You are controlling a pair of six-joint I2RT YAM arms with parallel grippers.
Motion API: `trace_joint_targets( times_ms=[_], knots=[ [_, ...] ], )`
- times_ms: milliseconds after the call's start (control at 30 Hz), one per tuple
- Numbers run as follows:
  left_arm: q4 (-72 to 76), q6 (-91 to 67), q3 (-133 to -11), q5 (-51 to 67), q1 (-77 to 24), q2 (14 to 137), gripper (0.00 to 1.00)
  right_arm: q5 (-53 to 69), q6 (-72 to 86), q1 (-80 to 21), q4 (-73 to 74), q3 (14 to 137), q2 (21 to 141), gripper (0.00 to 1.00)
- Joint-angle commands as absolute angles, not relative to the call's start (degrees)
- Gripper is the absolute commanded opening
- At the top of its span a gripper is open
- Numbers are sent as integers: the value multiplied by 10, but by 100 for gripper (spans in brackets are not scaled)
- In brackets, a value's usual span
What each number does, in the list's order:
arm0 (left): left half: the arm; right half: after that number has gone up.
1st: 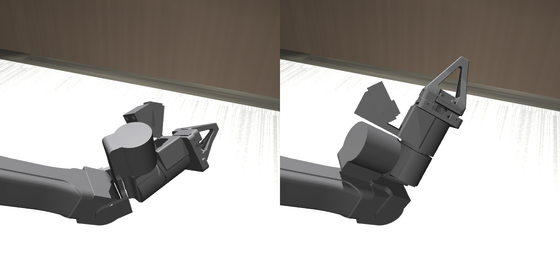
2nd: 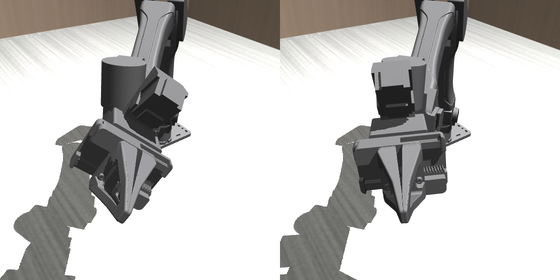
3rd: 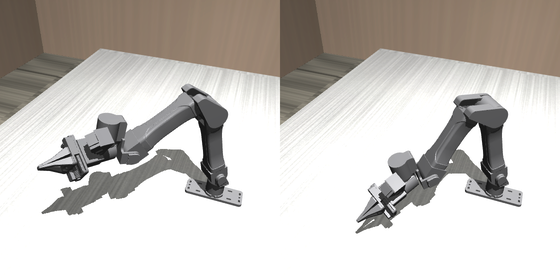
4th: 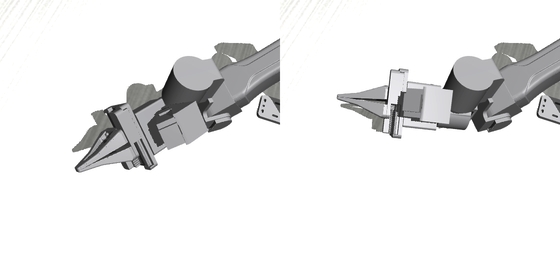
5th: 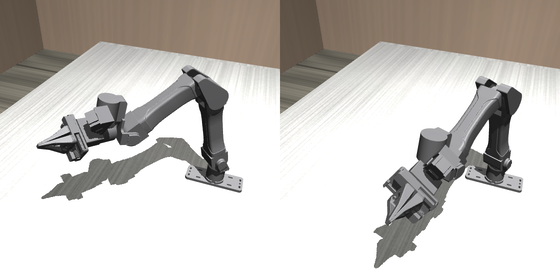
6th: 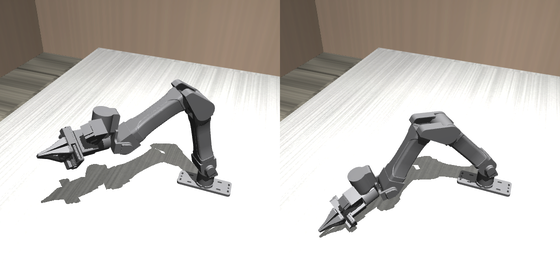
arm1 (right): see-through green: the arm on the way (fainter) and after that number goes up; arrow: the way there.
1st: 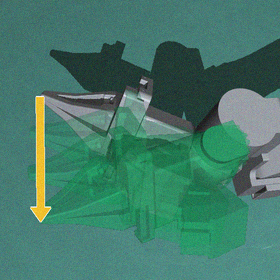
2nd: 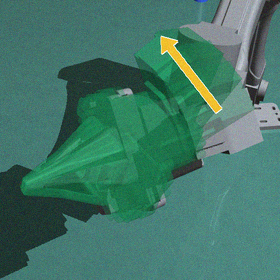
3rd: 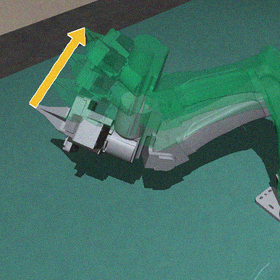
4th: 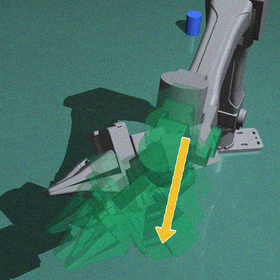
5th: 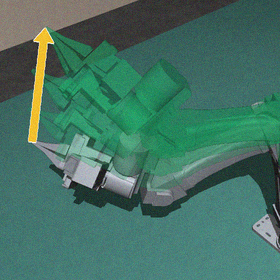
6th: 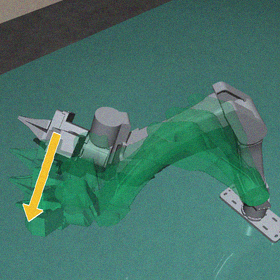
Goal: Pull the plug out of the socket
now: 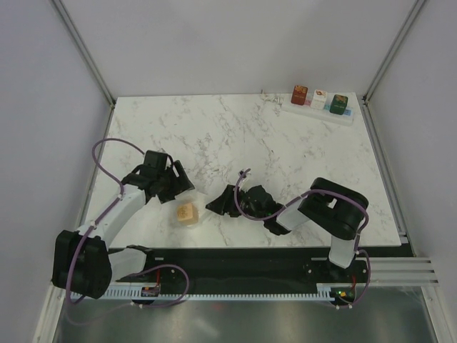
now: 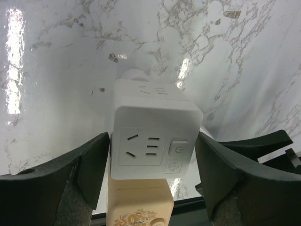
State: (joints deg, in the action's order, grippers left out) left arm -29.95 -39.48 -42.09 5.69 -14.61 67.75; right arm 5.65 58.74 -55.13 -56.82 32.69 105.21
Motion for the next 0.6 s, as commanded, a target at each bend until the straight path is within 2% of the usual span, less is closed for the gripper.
trace_joint_targets(
  times_ms=[0, 100, 200, 467, 500, 567],
  knots=[
    [-285, -384, -410, 72, -149, 664, 79, 31, 617, -556, -615, 326, 1074, 72],
    [-284, -383, -406, 74, -149, 664, 73, 21, 622, -558, -607, 325, 1073, 70],
    [-281, -385, -401, 82, -150, 662, 62, 13, 623, -558, -587, 334, 1079, 65],
    [-278, -387, -389, 89, -153, 650, 48, 32, 635, -558, -636, 352, 1135, 59],
    [-278, -386, -387, 90, -153, 648, 40, 36, 635, -559, -649, 354, 1142, 59],
    [-278, -387, -383, 91, -154, 645, 30, 40, 633, -559, -653, 357, 1147, 59]
  ],
)
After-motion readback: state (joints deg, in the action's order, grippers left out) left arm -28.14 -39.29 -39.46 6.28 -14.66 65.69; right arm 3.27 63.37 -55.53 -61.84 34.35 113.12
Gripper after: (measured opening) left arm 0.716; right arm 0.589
